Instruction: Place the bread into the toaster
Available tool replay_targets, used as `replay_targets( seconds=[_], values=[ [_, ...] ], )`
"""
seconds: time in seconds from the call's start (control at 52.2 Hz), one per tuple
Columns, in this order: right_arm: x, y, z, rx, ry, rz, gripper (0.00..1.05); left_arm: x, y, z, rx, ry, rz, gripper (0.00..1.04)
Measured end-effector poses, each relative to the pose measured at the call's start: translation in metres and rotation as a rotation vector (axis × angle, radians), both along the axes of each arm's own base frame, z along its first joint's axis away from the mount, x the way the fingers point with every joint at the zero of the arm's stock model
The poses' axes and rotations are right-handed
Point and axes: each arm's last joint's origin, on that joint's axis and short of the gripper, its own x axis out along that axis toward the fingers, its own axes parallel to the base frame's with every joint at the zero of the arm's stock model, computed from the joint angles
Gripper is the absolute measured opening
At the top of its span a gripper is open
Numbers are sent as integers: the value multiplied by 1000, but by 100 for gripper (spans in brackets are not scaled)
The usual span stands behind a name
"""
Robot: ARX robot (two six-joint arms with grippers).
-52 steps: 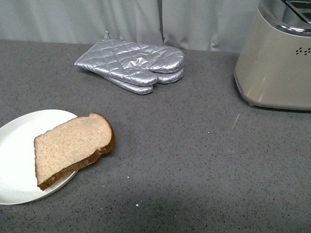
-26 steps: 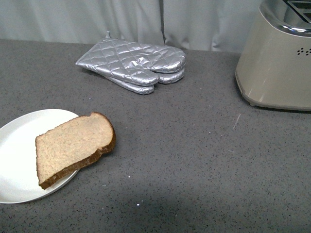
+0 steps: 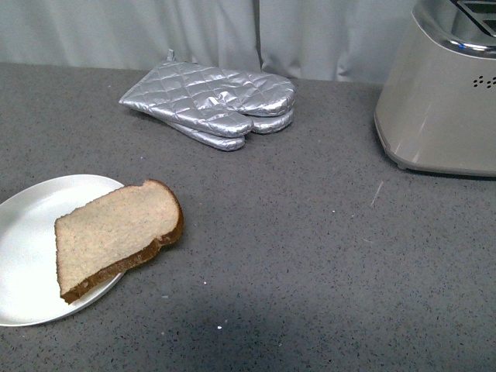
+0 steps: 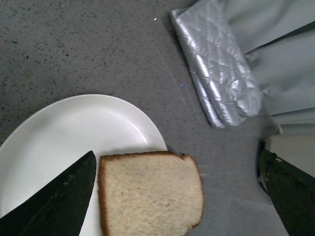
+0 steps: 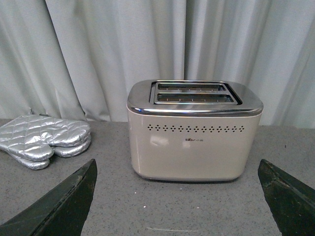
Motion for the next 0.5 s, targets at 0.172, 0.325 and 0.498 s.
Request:
replay_targets(
  seconds=[0.172, 0.325, 0.498],
  values=[
    [0, 0, 0, 0, 0, 0, 95, 38, 27, -34, 52, 92, 17, 98],
    [0, 0, 0, 0, 0, 0, 95, 55, 44, -49, 103, 117, 14, 98],
    [0, 0, 0, 0, 0, 0, 95, 64, 62, -63, 184, 148, -46, 98]
  ],
)
